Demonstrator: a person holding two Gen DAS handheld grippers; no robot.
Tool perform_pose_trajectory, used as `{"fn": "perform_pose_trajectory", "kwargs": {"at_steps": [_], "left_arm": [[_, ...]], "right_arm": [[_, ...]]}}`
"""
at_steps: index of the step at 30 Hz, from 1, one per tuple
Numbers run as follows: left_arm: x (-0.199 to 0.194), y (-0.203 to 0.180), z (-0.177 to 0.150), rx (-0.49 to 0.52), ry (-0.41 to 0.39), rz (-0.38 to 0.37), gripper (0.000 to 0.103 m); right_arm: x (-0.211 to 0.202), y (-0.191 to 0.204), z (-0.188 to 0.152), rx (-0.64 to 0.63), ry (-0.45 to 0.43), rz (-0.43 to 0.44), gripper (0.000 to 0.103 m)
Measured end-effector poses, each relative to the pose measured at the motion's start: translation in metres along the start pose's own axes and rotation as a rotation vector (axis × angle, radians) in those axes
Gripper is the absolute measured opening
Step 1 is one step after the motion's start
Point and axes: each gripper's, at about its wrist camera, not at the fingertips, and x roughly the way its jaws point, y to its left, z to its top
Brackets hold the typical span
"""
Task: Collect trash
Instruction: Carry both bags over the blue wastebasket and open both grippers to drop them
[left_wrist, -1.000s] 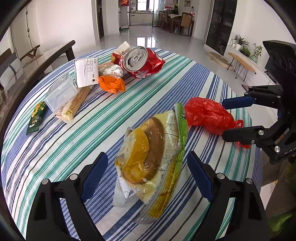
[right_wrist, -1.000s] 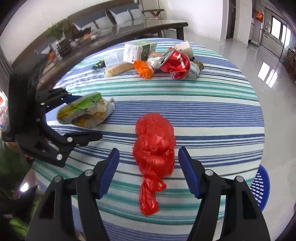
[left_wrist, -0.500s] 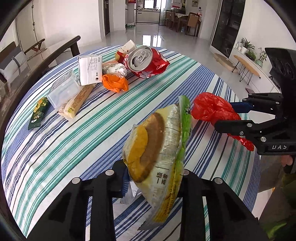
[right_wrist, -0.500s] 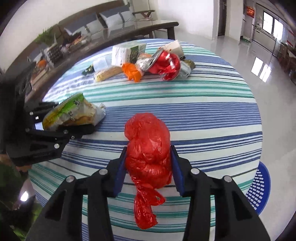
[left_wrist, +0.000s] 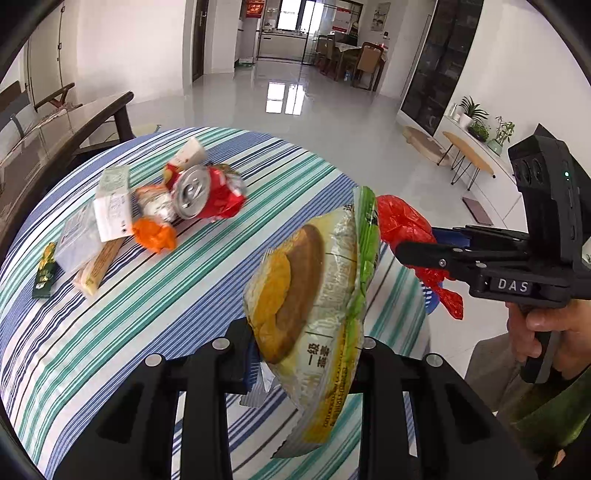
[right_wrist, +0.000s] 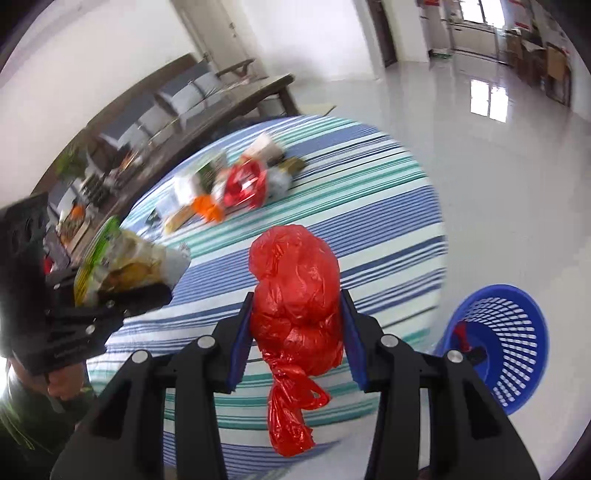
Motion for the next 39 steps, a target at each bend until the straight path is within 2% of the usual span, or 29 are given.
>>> {"fn": "perform_pose_trajectory", "kwargs": {"at_steps": [4,10,15,19,27,36,39], "left_arm": [[0.012,-0.047,0.026,0.035,0.002,-0.073,0.029],[0.048,-0.130,0.059,0.134,0.021,-0.142,0.029],[0.099,-0.182,0.074,0.169,0.070,-0.163,0.029],[0.147,-0.204,0.078,0.150,0.121,-0.177,0.029],[0.224,-0.232,0.077,0.124,0.191,-0.202,0.030],[0.274,-0.247,0.073,0.137,0.233,-0.182,0.031],[0.286,-0.251,0.073,0.155,0.238,-0.174,0.033]], "right_arm": [[-0.027,-0.044,0.004,0.040,-0.028,-0.087,0.043],[-0.056,-0.109,0.006,0.094,-0.049,-0.214,0.043],[-0.052,-0.160,-0.001,0.137,-0.033,-0.303,0.043],[-0.039,-0.196,-0.013,0.184,-0.009,-0.344,0.043],[-0.028,-0.257,-0.034,0.312,0.018,-0.328,0.043],[-0.018,-0.292,-0.046,0.408,0.027,-0.301,0.044],[-0.013,-0.300,-0.046,0.431,0.029,-0.275,0.048]]}}
